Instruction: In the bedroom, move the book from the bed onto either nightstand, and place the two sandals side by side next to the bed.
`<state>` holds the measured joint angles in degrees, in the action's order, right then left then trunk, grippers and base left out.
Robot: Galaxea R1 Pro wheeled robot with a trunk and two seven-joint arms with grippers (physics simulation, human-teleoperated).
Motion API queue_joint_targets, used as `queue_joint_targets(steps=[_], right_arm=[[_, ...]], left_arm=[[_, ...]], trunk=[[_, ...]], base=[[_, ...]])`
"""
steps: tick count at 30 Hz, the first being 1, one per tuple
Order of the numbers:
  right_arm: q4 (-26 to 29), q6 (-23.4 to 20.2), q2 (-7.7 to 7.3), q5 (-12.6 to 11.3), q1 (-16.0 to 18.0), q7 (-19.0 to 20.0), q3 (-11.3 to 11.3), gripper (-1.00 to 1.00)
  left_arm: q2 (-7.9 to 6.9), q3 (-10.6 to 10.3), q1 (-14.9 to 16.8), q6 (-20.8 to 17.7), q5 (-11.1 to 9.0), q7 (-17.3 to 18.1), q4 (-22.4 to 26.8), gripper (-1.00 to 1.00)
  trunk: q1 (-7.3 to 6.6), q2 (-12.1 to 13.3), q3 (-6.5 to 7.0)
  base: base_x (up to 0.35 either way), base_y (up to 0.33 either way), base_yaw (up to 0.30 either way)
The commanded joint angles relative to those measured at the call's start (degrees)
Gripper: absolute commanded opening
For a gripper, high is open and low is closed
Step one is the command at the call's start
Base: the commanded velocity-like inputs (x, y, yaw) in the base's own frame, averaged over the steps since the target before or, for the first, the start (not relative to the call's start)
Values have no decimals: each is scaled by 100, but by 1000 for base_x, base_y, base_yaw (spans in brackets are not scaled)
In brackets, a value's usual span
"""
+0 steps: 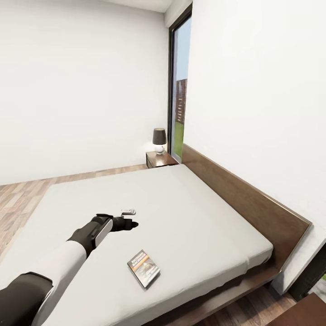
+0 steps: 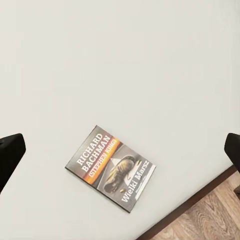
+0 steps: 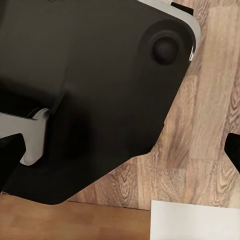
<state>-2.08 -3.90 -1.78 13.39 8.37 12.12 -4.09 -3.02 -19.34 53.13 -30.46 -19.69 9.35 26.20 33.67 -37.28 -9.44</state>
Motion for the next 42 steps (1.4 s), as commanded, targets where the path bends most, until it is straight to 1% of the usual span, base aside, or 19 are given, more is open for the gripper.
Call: queue_joint_targets(steps=[1, 14, 28, 36, 42], right_arm=[[-5, -6, 0, 6, 7, 18, -39, 100], [-7, -6, -23, 6, 7, 18, -39, 100], [-11, -6, 3, 5, 7, 18, -39, 100], [-12, -10, 10, 6, 4, 18, -39, 100], [-12, -11, 10, 6, -19, 18, -39, 100]], left_arm=[[-6, -25, 5, -21, -9, 7, 8, 100], [-6, -26, 5, -26, -9, 11, 0, 100], [7, -26, 8, -50, 12, -2, -24, 100], [158, -26, 12, -341, 15, -182, -43, 100], [195, -26, 13, -430, 11, -219, -27, 100]], trunk=[[2, -8, -9], [2, -8, -9], [2, -8, -25], [2, -8, -86], [2, -8, -140]], base=[[2, 1, -3], [0, 0, -1], [0, 0, 0], [0, 0, 0], [0, 0, 0]])
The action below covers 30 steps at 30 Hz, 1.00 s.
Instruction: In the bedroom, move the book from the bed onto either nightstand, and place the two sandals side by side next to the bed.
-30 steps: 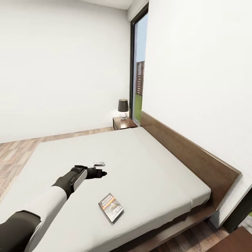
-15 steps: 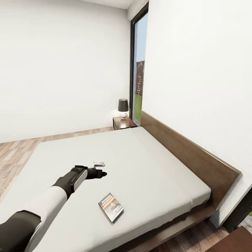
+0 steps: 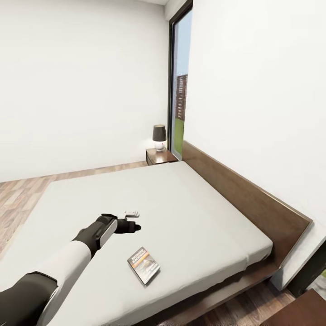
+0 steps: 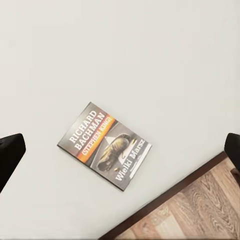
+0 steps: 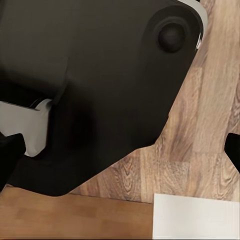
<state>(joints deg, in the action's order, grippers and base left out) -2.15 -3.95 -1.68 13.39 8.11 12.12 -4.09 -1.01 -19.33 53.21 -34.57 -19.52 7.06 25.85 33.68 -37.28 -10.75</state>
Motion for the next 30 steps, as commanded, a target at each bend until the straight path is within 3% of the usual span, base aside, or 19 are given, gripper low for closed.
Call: queue_joint_targets(steps=[1, 30], right_arm=[[-5, -6, 0, 6, 2, 18, -39, 100], [-5, -6, 6, 13, -95, 18, -39, 100]], left_arm=[[-4, -27, 5, -28, -6, 9, 7, 100], [-46, -22, 13, 21, -32, -33, 228, 100]], trunk=[[1, -8, -19], [1, -8, -292]], base=[[0, 0, 0], [0, 0, 0]])
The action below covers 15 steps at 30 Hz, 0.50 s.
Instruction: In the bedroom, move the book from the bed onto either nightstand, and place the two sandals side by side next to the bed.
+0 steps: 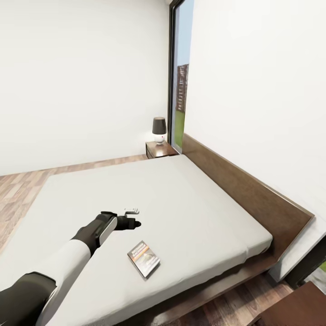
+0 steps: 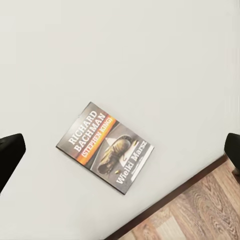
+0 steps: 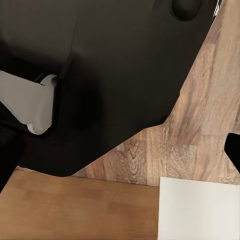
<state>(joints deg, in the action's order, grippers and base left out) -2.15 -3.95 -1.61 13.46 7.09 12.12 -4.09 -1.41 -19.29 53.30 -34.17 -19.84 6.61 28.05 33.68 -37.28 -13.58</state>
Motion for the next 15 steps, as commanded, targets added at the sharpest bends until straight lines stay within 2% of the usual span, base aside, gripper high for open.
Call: queue_joint_targets(steps=[1, 8, 15], right_arm=[[-5, -6, 0, 6, 6, 18, -39, 100], [-5, -3, 2, 6, 3, 18, -39, 100], [-5, -1, 4, 7, 0, 18, -42, 100]], left_arm=[[-9, -25, 5, -17, 0, 10, 34, 100], [-16, -23, 5, -12, -2, 11, 132, 100], [-17, -22, 5, -11, -2, 12, 152, 100]], trunk=[[1, -8, -18], [1, -8, -84], [155, -288, -276]], base=[[0, 0, 0], [0, 0, 0], [0, 0, 0]])
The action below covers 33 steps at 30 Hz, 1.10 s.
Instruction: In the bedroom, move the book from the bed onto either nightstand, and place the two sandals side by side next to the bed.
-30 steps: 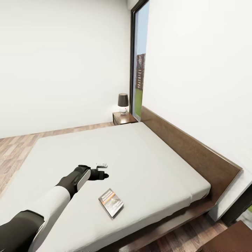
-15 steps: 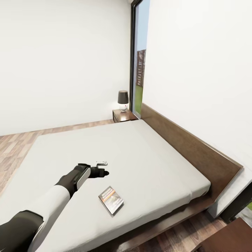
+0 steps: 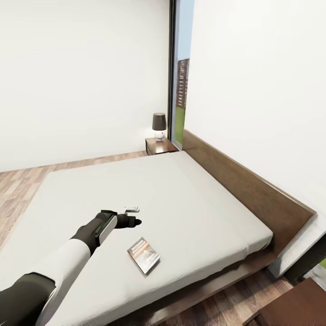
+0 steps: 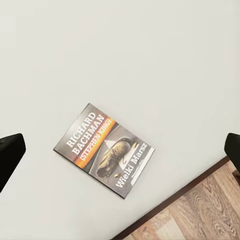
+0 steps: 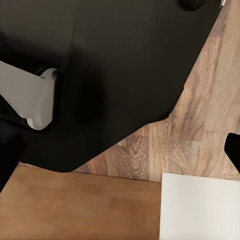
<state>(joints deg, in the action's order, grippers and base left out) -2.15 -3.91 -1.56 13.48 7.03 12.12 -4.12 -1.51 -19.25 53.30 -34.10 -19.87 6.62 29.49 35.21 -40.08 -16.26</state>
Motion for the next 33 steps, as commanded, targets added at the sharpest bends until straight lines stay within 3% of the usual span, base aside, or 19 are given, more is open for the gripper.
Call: queue_joint_targets(steps=[1, 29, 33], right_arm=[[-5, -5, 1, 6, 5, 18, -39, 100], [-5, -6, 7, 4, 1, 18, -45, 100], [-5, -5, 7, 2, 1, 18, -45, 100]], left_arm=[[-7, -26, 5, -18, 1, 12, 8, 100], [-7, -35, -4, 79, 1, 25, 21, 100], [-12, -35, -4, 87, 1, 34, 29, 100]], trunk=[[24, -49, -36], [639, -1172, -803], [639, -1172, -841]], base=[[0, 0, 0], [0, 0, 0], [0, 0, 0]])
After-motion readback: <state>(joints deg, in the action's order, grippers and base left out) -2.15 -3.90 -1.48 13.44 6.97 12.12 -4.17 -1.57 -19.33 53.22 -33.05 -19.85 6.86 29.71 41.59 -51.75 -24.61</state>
